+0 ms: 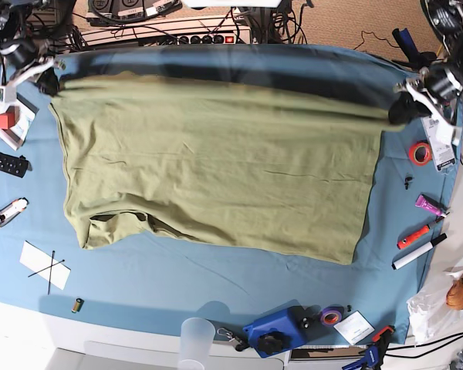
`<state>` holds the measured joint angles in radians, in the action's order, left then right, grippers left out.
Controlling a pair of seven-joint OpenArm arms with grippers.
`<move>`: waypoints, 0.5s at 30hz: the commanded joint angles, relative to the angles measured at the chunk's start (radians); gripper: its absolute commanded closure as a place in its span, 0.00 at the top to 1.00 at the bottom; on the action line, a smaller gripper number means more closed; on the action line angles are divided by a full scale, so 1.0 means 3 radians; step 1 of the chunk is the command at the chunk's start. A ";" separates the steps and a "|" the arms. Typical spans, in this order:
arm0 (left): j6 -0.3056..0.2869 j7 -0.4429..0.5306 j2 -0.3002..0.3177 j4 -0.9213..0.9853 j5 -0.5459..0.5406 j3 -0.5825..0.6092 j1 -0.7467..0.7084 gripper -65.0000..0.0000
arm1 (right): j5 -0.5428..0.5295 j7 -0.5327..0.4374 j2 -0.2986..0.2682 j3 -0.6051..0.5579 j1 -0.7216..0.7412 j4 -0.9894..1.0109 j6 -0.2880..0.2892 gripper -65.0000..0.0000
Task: Layout the t-shirt on the table in an organized manner, then fold the t-shirt properly
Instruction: 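Fold the held edge over the shirt body with both grippers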
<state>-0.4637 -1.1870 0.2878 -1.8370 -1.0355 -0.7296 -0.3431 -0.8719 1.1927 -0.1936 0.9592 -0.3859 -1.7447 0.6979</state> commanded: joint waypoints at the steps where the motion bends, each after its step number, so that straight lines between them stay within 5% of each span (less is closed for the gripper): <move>1: 0.0010 0.0113 0.0046 -0.0042 -0.0009 -0.0028 0.0043 0.00 | -0.0029 -0.0099 -0.0058 0.0028 0.0043 -0.0011 0.0001 0.00; 15: 0.0009 0.0520 0.0019 0.0202 0.0313 0.0003 0.0221 0.00 | 0.0374 -0.0305 -0.0070 -0.0243 0.0523 0.0412 0.0001 0.00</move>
<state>-0.4637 -1.0603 0.2768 -1.7649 -0.9318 -0.7219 -0.2821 -0.7471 1.1320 -0.1936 0.8787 -0.2329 -1.6070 0.7002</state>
